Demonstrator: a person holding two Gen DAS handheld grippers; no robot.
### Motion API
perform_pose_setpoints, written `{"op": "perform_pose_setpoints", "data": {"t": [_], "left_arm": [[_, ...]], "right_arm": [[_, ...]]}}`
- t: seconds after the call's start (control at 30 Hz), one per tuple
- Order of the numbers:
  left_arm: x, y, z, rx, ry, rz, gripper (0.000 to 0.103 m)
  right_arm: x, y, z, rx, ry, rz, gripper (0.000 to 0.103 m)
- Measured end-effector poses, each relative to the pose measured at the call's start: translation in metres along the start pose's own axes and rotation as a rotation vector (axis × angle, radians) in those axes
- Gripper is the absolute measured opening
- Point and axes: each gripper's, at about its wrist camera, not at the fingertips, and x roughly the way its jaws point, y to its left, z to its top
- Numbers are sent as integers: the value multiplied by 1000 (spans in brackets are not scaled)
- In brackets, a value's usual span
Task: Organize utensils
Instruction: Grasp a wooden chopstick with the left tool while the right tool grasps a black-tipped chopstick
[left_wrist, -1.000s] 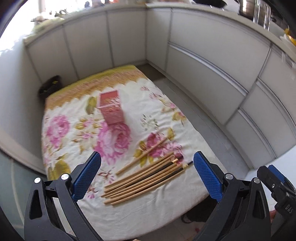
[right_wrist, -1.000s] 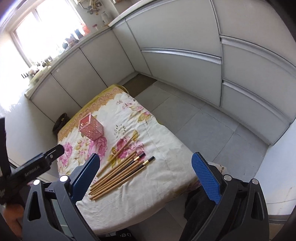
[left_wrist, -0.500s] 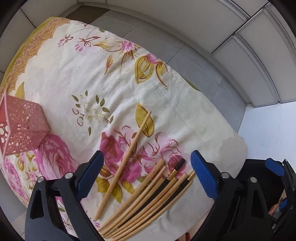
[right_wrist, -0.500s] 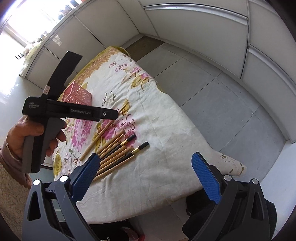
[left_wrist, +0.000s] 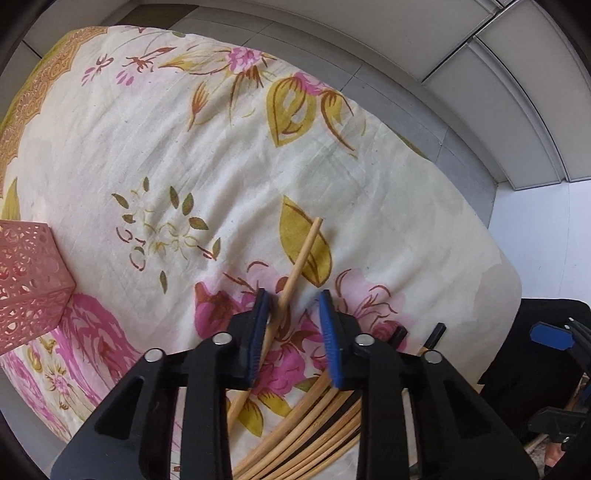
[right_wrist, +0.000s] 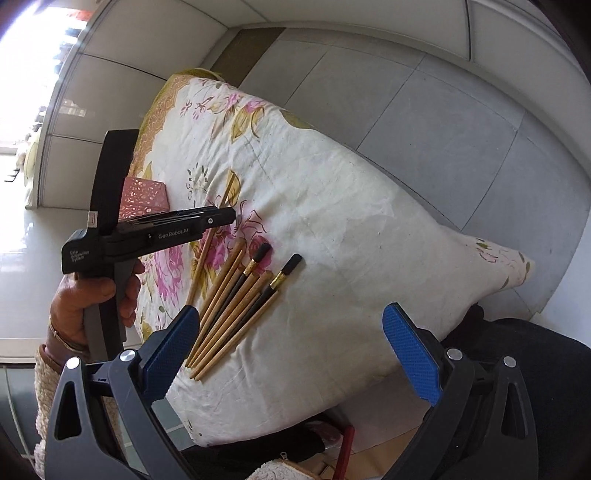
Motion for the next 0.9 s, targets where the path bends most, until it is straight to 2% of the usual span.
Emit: {"op": "perform_pose_setpoints", "data": {"t": [0.07, 0.13, 0.23, 0.3, 0.33, 0.37, 0.43, 0.5, 0.57, 0.67, 0.8, 0.9], "left_arm": [[-2, 4, -6, -17, -16, -6, 9], [-8, 8, -17, -26, -48, 33, 8], [-36, 20, -39, -73, -148, 16, 8], [-61, 30, -62, -84, -214, 10, 8], [-75, 32, -75, -89, -250, 9, 8], [-89, 35, -89, -95, -291, 10, 7], [-115, 38, -116, -116, -372, 11, 6], [-134, 35, -142, -141, -454, 15, 5], [-155, 38, -171, -162, -532, 16, 5], [-176, 36, -192, -173, -633, 7, 5], [-199, 34, -219, -181, -737, -24, 5], [-211, 36, -232, -171, -780, -27, 5]], "right_arm": [[3, 3, 1, 9, 10, -13, 97], [8, 9, 3, 25, 27, -26, 96], [21, 11, 6, 78, 62, -57, 92], [35, 10, 6, 143, 113, -43, 83], [44, 9, 6, 184, 144, -29, 74], [51, 9, 5, 227, 173, -10, 60], [66, 12, 4, 298, 226, -9, 44], [75, 15, 4, 350, 243, -15, 38], [78, 18, 2, 399, 237, -23, 30], [73, 21, 4, 439, 163, -64, 17], [75, 24, 17, 475, 135, -119, 11], [77, 29, 24, 467, 108, -185, 11]]}}
